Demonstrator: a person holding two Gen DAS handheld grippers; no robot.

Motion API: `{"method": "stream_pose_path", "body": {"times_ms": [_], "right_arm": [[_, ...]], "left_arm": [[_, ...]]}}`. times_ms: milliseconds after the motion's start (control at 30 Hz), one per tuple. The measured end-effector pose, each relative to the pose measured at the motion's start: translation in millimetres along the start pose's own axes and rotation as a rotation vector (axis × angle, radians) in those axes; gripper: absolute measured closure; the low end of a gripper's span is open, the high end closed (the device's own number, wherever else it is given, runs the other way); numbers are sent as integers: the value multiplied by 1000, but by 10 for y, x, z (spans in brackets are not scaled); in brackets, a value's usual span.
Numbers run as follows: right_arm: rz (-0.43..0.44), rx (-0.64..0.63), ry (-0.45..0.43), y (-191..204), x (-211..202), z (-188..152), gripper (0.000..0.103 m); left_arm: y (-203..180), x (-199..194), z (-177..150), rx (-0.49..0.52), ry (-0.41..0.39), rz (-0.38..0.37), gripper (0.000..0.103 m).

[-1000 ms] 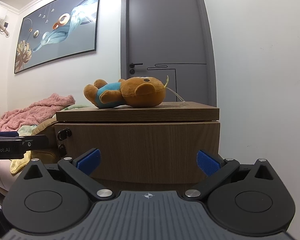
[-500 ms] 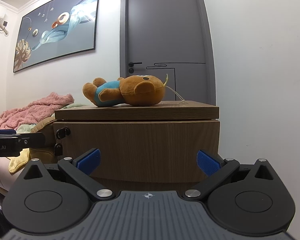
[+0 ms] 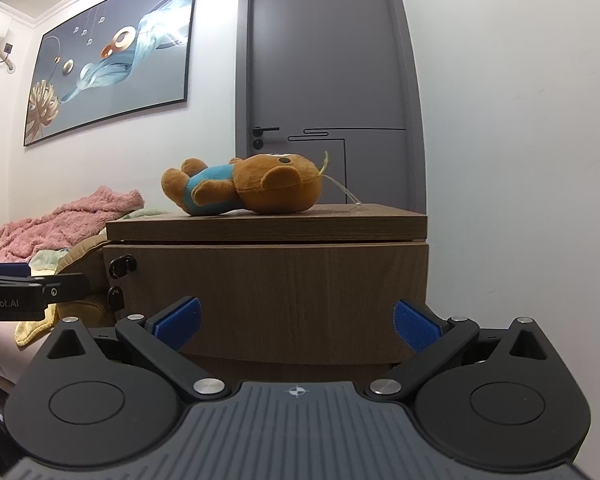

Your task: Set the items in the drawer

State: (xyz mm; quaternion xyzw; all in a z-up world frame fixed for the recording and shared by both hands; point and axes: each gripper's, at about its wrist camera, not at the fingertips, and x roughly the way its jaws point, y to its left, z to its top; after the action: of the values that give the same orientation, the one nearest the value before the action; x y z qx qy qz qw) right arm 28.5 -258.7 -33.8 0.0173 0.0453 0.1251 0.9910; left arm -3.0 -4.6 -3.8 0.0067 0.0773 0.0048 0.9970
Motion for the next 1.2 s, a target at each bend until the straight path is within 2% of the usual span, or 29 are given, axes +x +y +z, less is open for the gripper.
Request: {"method": "stream_pose_path", "body": {"times_ms": [367, 533, 667, 867, 1200], "right_arm": [[7, 11, -5, -11, 12, 6, 0], [18, 26, -11, -44, 6, 21, 0], [47, 52, -43, -119, -36, 68, 0], [55, 37, -108, -207, -139, 230, 0], [115, 16, -73, -415, 67, 465, 0]], "left_arm": [[49, 13, 0, -21, 9, -5, 1], [132, -15, -23, -44, -9, 47, 1], [150, 3, -37, -9, 15, 37, 1], [193, 10, -29, 36, -1, 51, 1], [346, 192, -12, 69, 2, 43, 1]]}}
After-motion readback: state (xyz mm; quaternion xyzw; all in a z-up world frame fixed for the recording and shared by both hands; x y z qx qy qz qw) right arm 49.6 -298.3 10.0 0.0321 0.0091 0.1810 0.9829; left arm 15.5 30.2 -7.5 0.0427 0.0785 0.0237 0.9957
